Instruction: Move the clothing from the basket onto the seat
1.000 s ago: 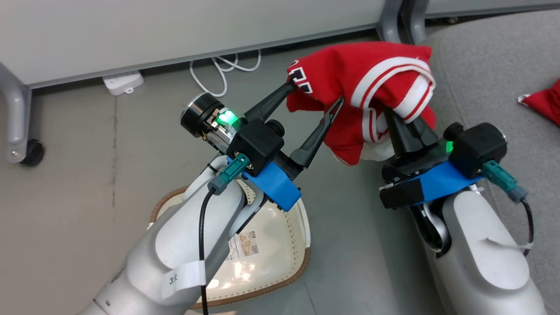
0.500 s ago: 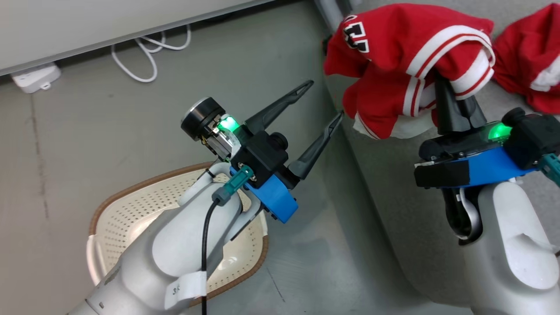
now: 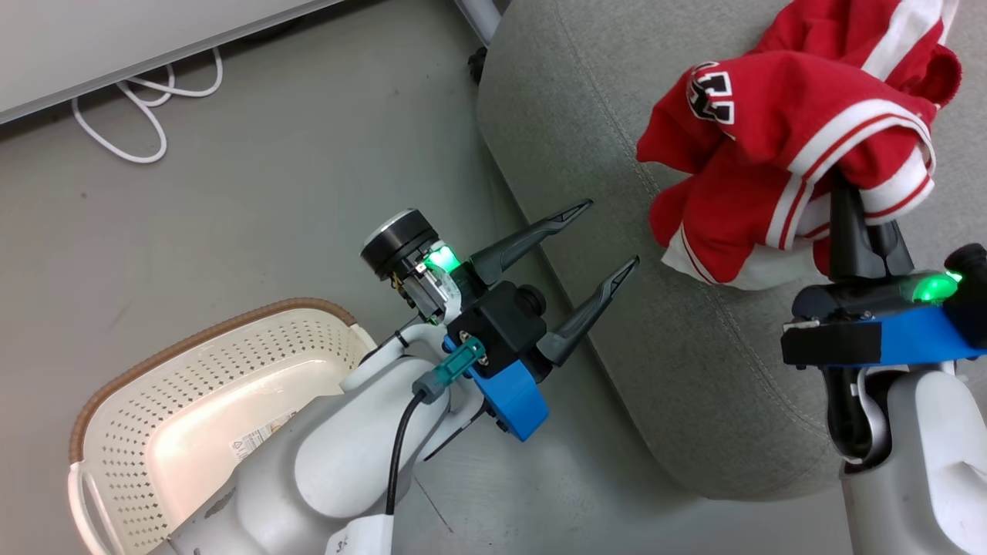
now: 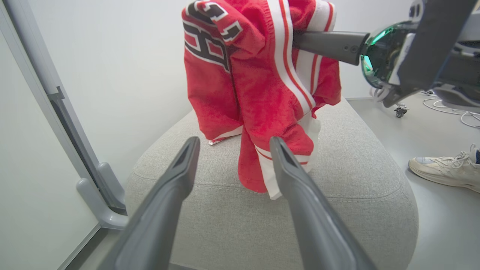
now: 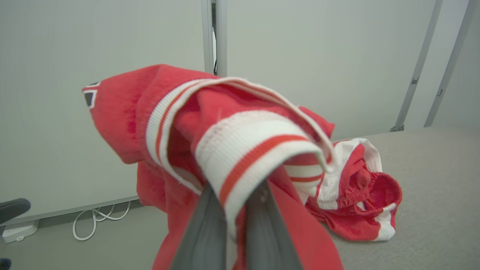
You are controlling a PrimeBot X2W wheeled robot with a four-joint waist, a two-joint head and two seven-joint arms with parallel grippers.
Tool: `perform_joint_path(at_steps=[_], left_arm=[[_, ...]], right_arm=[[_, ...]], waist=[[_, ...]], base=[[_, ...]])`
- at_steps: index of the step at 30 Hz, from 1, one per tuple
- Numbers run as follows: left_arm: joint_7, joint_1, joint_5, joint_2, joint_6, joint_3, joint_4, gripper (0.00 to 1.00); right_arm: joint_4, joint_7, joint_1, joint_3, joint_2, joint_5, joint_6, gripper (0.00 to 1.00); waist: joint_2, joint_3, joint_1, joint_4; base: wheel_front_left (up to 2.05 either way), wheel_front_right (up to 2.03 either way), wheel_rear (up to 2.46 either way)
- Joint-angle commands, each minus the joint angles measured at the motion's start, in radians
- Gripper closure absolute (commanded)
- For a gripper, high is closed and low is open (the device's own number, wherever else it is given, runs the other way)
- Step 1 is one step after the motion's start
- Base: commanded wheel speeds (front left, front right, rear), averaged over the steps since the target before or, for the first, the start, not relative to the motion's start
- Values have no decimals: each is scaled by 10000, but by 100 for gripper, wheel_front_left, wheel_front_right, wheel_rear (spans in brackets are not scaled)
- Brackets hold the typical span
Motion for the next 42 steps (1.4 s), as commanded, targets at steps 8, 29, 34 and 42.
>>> perform_joint_path(at_steps=[8,29,34,42], left_arm=[[-50,114,-83,116,-11,-200,15,0],[-50,-255,117,258,-11,-51,-162,0],[-50,-703,240,444,-11,-125,-224,0],[-49,-1655,375,818,-11,-400,-275,0]], right_arm=[[-139,-8,474,-264,72,47,1,100],[-850,-8,-1457,-807,-517,-181,1,100],[-1118,-8,-3191,-1517,-1315,-242,1,100],[-564,-6,-5346,-3368,-2939,-81,1,100]], waist=[[0,52,-1,-271],[0,668,-1,-145],[0,1490,-1,-63],[0,2961,-1,122]], base=[[0,0,0],[0,0,0],[0,0,0],[0,0,0]])
